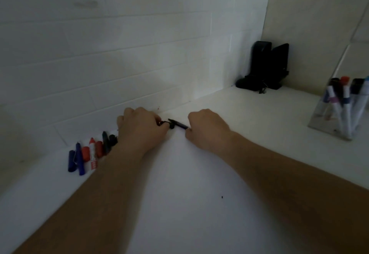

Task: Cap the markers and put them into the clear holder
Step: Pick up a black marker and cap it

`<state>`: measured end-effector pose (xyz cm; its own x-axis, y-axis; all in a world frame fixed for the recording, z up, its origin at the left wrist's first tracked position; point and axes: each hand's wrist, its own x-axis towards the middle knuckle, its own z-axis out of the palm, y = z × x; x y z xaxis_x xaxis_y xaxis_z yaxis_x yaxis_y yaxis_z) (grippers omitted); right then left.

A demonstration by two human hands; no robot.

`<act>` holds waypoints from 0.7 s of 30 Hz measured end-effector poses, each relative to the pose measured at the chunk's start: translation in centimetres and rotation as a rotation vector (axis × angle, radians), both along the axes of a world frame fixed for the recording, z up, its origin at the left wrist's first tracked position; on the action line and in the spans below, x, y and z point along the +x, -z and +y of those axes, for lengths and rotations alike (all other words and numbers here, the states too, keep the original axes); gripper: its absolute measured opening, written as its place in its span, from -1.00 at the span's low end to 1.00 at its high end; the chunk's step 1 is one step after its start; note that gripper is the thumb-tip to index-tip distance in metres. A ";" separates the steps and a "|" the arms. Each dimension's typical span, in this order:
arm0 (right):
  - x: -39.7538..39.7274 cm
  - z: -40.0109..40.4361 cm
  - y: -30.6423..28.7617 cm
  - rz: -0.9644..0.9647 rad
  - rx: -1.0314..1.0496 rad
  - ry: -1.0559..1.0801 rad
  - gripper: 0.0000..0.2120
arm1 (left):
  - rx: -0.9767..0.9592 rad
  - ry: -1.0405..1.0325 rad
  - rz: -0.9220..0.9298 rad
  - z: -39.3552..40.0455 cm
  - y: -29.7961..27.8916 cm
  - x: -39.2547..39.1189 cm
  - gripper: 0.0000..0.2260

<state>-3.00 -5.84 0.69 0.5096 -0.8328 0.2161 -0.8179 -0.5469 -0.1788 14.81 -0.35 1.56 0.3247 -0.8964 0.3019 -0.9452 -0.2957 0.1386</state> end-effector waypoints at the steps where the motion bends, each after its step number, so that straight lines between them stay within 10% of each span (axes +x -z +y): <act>1: -0.9 0.1 -0.5 0.014 0.031 0.010 -0.84 | 0.009 0.000 -0.021 0.0 0.1 -0.3 -0.59; 9: -9.3 0.8 -1.7 0.136 0.174 0.237 -0.66 | 0.031 0.069 -0.126 -0.8 0.7 -2.6 -0.64; 14: -10.2 0.4 0.4 -0.019 0.076 0.174 -0.92 | 0.071 0.180 -0.177 -1.4 1.2 -3.1 -0.71; 21: -10.9 -0.2 0.0 -0.023 0.103 0.290 -0.81 | -0.159 0.484 0.201 -0.7 0.6 -5.5 -0.82</act>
